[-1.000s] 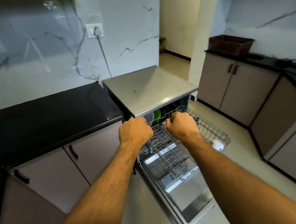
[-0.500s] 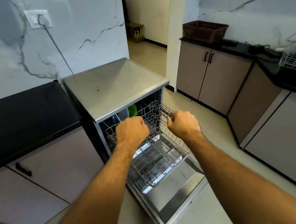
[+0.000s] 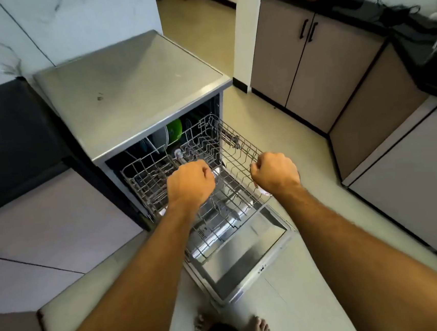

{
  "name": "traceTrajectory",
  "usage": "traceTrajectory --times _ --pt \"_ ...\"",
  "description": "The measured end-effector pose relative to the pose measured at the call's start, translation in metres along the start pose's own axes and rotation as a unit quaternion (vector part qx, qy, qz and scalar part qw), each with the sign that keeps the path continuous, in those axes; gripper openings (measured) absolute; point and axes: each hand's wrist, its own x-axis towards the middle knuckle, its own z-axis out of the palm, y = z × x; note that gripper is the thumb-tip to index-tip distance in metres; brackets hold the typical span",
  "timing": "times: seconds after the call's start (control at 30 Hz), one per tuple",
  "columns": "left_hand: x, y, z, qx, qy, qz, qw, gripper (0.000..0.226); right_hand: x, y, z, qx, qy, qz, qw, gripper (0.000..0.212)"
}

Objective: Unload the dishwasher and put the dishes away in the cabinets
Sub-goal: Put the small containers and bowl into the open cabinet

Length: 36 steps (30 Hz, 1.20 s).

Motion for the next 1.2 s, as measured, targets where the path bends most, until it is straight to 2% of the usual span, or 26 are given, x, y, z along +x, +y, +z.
traceTrajectory --times 0.33,0.53,0.7,0.87,1.03,1.2 --pt "0.046 0.001 0.052 -0.068 -0.027 0.027 0.997 0.019 0.044 0.044 0.059 -0.032 -0.079 0.020 0.996 0.029" --pt "0.070 0.017 0.093 -0.082 -0.009 -0.065 0.994 0.017 0.095 0.067 0.082 -0.054 -0.130 -0.043 0.989 0.026" --pt "0.090 0.049 0.138 -0.109 -0.044 -0.137 0.983 0.026 0.131 0.089 0.104 -0.072 -0.160 -0.107 0.979 0.026" --pt "0.105 0.065 0.199 -0.143 -0.107 -0.177 0.968 0.040 0.160 0.125 0.143 -0.125 -0.226 -0.120 0.958 0.050" --pt "0.109 0.081 0.248 -0.133 -0.164 -0.182 0.960 0.053 0.180 0.159 0.186 -0.095 -0.284 -0.095 0.949 0.073" --pt "0.113 0.086 0.281 -0.127 -0.181 -0.200 0.955 0.060 0.193 0.168 0.220 -0.079 -0.324 -0.099 0.938 0.090"
